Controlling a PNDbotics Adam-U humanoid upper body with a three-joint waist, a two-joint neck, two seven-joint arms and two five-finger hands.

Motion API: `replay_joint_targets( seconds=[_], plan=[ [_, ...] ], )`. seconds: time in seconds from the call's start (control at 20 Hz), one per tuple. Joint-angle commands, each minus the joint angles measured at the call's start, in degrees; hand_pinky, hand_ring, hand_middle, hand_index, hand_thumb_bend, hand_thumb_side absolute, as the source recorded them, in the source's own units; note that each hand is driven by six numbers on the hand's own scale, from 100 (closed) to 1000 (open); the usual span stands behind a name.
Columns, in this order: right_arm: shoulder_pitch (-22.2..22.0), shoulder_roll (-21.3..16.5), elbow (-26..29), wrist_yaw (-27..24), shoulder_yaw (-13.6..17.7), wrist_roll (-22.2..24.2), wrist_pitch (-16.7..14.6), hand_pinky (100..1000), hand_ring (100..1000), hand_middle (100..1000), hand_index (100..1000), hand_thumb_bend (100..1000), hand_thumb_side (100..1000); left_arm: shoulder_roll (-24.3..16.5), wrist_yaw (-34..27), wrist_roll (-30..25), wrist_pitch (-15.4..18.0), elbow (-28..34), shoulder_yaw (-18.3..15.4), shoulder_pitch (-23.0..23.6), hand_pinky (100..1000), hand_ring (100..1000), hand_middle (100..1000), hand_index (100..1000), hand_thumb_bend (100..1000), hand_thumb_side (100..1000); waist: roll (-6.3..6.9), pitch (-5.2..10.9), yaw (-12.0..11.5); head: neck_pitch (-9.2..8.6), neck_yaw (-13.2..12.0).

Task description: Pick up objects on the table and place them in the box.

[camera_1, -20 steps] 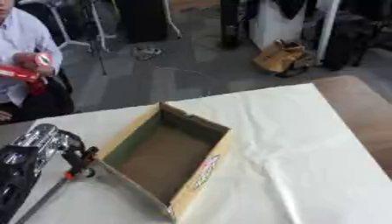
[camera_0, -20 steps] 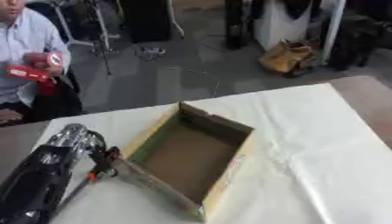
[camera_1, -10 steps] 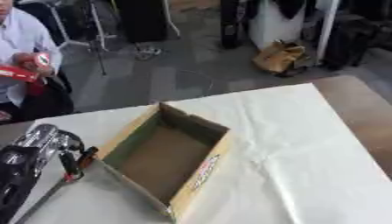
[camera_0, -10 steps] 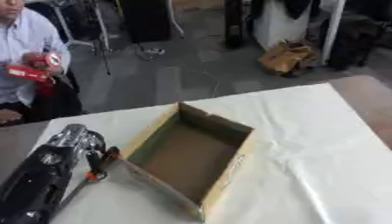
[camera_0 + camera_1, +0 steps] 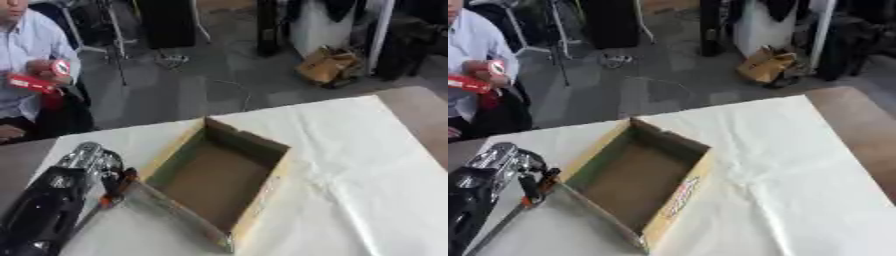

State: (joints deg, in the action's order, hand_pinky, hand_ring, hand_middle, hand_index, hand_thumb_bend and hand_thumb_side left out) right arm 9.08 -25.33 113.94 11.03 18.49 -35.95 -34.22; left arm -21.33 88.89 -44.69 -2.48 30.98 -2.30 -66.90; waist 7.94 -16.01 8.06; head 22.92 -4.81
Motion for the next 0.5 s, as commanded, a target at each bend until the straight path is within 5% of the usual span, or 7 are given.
replay_joint_targets(
  seconds=[0.05, 0.5],
  plan=[
    [0.49, -0.61, 0.65, -0.15, 0.04, -8.70, -8.64, 840, 828, 635, 702, 100, 1000, -0.90, -0.03, 0.19, -0.02, 0.83, -0.29, -1.06, 1000, 1000, 1000, 1000, 243, 342, -0.50, 0.87, 0.03, -0.70, -0.11],
    [0.54, -0.65, 0.65, -0.20, 0.04, -8.82, -8.57, 840, 828, 635, 702, 100, 1000, -0.72, 0.53, 0.14, 0.30, 0.91, -0.20, -1.27, 1000, 1000, 1000, 907, 231, 342, -0.46, 0.91, 0.10, -0.91, -0.15]
  ],
)
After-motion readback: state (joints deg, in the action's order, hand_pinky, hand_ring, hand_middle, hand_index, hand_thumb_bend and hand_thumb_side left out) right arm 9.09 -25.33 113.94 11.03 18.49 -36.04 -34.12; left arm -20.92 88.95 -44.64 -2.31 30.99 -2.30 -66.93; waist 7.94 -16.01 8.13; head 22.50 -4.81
